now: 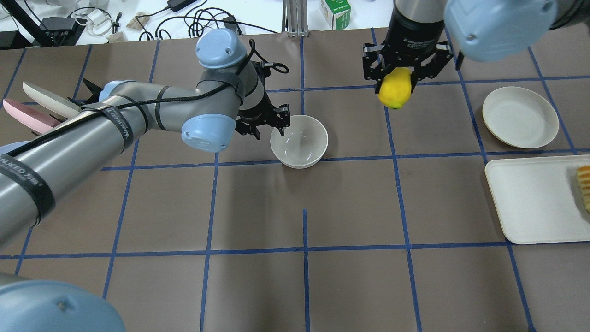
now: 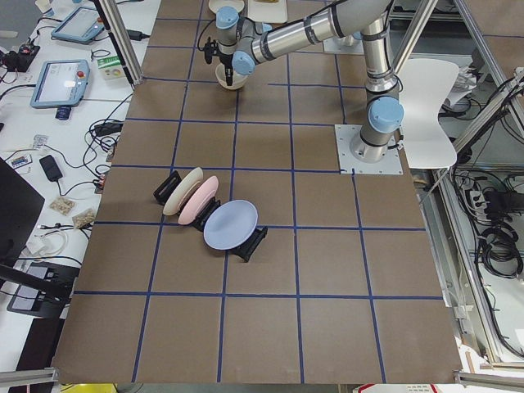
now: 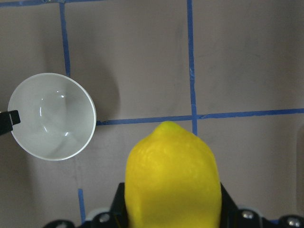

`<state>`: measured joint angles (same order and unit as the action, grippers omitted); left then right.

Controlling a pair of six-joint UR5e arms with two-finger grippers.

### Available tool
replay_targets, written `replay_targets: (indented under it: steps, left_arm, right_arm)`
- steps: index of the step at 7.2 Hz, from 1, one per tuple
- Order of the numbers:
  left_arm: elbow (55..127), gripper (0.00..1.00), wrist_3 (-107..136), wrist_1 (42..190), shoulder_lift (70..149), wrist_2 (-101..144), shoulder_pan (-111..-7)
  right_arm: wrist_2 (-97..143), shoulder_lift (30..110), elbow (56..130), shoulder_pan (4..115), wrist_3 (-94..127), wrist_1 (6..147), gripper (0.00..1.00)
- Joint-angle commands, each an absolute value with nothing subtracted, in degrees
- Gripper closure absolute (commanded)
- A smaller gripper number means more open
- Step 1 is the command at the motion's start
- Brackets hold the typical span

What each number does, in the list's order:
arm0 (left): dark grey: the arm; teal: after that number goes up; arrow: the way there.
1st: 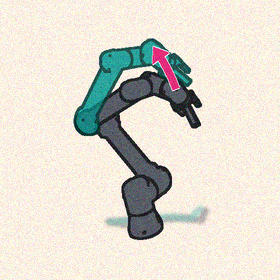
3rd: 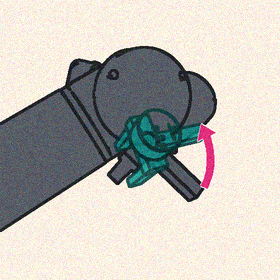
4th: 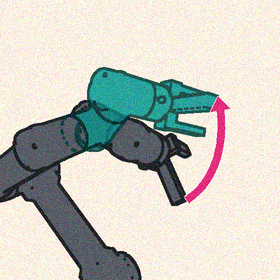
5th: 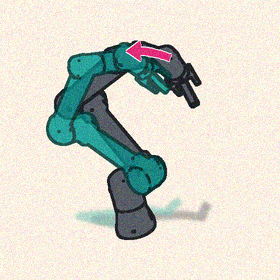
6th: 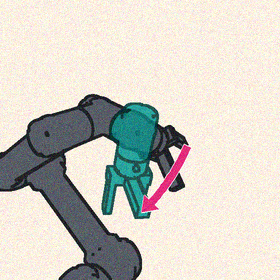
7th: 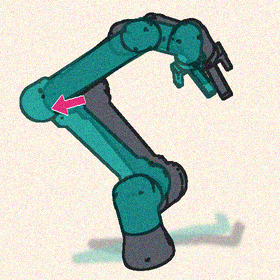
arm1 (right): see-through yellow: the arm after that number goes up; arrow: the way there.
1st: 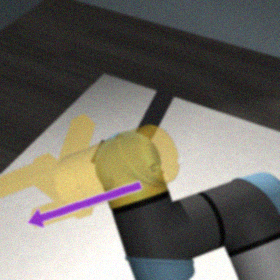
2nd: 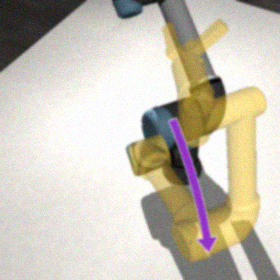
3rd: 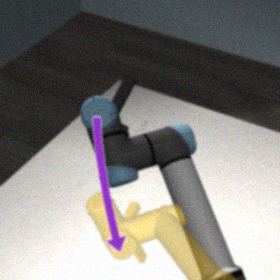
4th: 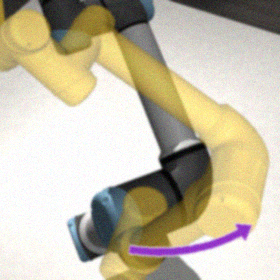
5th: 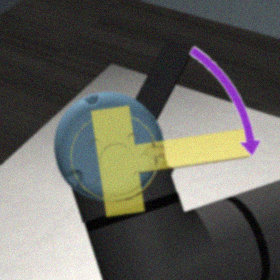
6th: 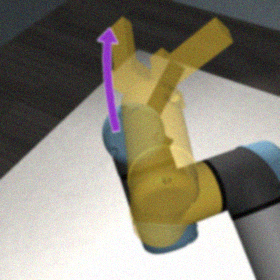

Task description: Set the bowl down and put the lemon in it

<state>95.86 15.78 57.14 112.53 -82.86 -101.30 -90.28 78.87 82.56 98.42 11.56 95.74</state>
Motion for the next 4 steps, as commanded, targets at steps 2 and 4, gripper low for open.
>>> replay_targets:
  steps: [2,4]
  left_arm:
    - [91.1,0.0,3.1,75.4,101.8,-88.5,-97.3]
    - [87.9,0.0,-4.0,88.1,95.6,-90.3,-94.1]
  right_arm:
    - [-88.8,66.7,82.6,106.5,20.9,111.6,0.79]
    - [-88.7,61.8,83.1,109.1,22.9,115.4,0.8]
